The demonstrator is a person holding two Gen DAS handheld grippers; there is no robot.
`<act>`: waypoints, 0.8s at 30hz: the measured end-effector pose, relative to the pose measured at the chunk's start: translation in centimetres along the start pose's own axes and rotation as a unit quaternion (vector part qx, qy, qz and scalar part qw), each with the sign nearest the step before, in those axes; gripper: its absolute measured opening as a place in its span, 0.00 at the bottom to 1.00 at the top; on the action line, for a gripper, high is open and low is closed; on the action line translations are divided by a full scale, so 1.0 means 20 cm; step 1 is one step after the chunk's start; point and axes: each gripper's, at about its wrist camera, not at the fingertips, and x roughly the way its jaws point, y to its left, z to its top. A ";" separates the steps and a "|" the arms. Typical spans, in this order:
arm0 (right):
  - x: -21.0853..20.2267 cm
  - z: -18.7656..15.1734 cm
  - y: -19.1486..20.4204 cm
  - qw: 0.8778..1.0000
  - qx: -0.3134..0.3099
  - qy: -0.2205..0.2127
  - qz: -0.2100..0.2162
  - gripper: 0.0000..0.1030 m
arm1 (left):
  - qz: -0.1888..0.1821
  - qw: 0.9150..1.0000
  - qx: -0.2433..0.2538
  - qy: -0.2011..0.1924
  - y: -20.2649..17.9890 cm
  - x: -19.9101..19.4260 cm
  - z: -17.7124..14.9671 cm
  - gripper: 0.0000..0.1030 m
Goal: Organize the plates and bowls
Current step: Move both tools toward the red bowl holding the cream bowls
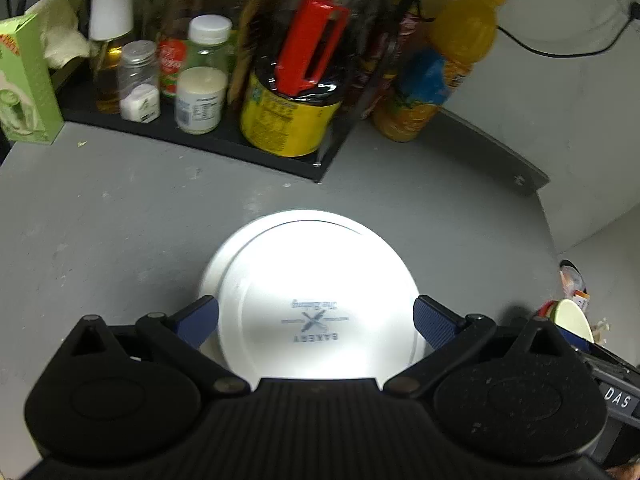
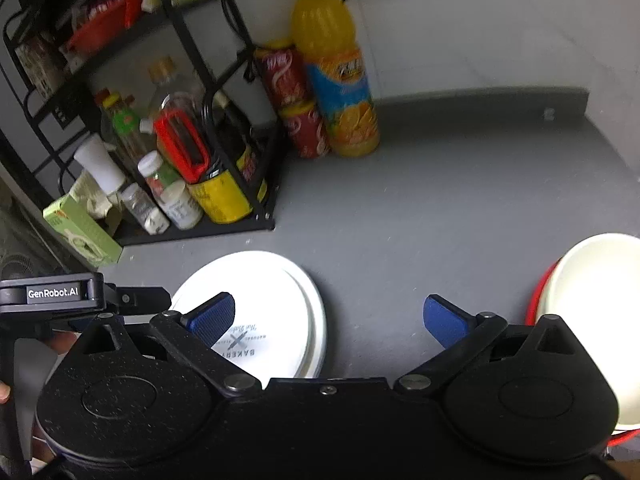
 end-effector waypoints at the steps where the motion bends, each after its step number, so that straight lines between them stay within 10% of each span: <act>1: -0.03 0.00 -0.01 1.000 -0.001 -0.008 -0.002 0.98 | -0.004 1.000 0.006 -0.001 -0.02 0.00 0.00 0.99; 24: -0.42 -0.07 -0.47 0.992 0.074 -0.044 -0.092 0.98 | -0.059 0.989 0.130 0.047 -0.62 0.06 -0.02 0.99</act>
